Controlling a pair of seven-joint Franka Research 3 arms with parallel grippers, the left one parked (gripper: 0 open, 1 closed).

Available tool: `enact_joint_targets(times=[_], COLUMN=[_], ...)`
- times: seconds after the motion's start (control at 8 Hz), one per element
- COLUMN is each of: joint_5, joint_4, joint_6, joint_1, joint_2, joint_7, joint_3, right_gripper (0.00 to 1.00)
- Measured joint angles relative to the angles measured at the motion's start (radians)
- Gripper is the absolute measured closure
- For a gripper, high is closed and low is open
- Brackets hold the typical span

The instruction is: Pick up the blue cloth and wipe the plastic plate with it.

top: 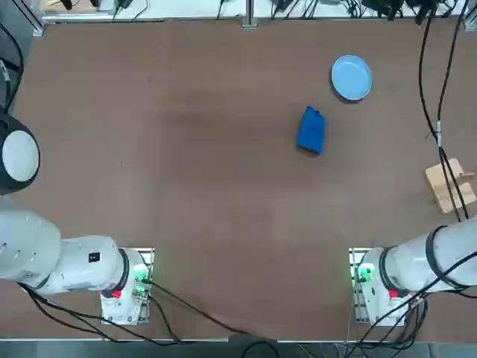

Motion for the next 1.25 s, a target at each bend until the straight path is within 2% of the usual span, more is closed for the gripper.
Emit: enact_joint_targets(times=[0.5, 0.88, 1.25], joint_5=[0.003, 0.004, 0.013], joint_4=[-0.002, -0.043, -0.150], joint_6=[0.011, 0.107, 0.238], joint_1=[0.007, 0.049, 0.117], joint_2=[0.003, 0.075, 0.111], joint_7=[0.000, 0.008, 0.162], joint_3=[0.000, 0.002, 0.007], right_gripper=[0.00, 0.00, 0.00])
